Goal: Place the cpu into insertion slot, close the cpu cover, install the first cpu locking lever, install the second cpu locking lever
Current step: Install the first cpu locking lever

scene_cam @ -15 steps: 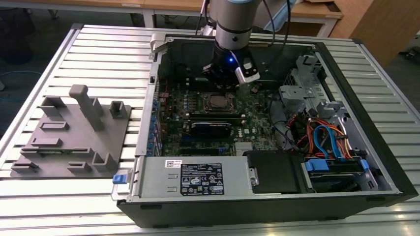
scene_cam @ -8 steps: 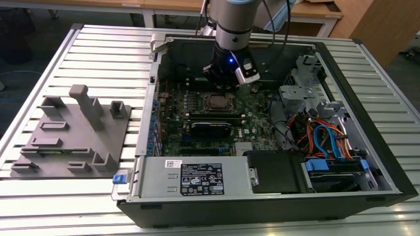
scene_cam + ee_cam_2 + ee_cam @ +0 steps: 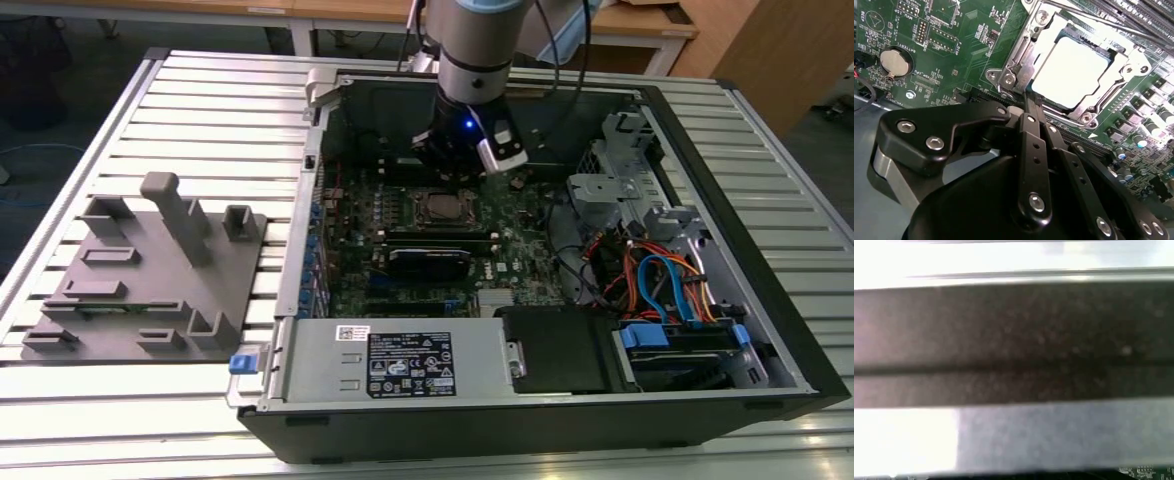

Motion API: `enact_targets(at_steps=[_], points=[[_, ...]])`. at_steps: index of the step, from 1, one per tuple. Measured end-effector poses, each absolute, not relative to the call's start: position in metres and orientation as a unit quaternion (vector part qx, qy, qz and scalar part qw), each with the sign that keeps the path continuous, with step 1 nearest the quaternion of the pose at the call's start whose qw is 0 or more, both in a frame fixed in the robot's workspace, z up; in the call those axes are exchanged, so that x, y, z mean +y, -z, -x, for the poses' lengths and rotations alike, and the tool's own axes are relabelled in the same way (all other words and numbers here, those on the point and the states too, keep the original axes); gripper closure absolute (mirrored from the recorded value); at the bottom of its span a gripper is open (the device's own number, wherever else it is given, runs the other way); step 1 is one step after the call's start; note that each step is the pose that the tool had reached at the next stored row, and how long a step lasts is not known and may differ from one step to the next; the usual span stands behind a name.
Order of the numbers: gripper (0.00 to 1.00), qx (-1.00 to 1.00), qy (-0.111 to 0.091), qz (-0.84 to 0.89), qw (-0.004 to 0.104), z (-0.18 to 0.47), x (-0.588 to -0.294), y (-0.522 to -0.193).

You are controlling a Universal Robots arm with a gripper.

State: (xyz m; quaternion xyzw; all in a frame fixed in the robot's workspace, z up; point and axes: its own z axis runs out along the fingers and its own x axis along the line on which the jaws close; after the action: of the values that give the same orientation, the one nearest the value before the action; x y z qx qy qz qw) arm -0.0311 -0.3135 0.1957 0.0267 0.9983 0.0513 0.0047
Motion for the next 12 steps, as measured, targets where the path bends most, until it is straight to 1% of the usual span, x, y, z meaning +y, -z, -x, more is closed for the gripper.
enact_targets(at_steps=[5, 12], points=[[0.90, 0.997, -0.065, -0.027, 0.006, 0.0300, -0.3117, -0.1936], [0.90, 0.997, -0.066, -0.027, 0.006, 0.0298, -0.3113, -0.1968]])
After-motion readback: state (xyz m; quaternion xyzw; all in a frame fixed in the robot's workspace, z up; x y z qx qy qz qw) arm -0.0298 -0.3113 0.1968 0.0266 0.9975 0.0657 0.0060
